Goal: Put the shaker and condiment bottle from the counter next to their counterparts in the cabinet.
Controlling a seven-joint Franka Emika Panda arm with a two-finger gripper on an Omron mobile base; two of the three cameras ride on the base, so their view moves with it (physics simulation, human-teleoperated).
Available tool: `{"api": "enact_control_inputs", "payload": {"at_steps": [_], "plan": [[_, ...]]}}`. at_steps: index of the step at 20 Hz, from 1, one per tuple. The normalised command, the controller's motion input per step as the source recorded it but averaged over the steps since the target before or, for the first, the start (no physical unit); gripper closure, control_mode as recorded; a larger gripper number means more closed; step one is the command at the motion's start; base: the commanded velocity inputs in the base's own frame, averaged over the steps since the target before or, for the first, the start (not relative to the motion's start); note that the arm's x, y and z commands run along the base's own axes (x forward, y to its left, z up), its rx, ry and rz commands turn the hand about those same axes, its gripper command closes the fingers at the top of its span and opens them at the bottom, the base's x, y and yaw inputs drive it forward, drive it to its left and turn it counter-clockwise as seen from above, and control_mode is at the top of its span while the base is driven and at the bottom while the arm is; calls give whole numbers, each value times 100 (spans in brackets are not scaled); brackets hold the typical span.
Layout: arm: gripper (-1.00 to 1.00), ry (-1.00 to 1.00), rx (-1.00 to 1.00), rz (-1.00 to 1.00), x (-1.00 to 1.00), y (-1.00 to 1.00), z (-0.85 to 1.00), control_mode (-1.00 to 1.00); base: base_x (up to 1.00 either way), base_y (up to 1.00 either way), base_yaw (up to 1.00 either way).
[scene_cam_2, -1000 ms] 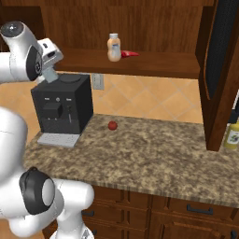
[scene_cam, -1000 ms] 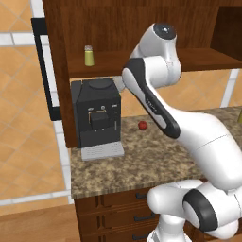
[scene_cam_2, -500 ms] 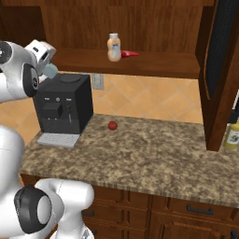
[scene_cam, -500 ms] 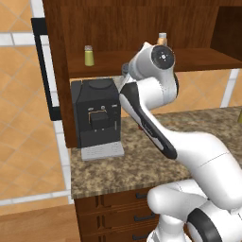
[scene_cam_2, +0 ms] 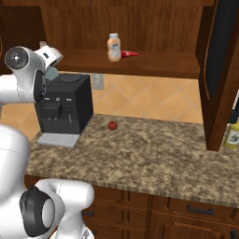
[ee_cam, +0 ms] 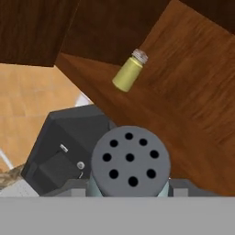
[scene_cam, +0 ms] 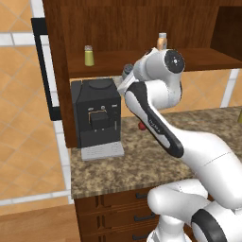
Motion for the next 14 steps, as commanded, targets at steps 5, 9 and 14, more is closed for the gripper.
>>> {"api": "enact_control_inputs", "payload": {"at_steps": [5, 9, 14], "plan": [[100, 0, -4, 0, 0, 6, 30, -100, 0, 0, 0], [100, 1, -3, 0, 17, 21, 45, -100, 0, 0, 0], [100, 9, 0, 0, 23, 10, 31, -100, 0, 0, 0]]}}
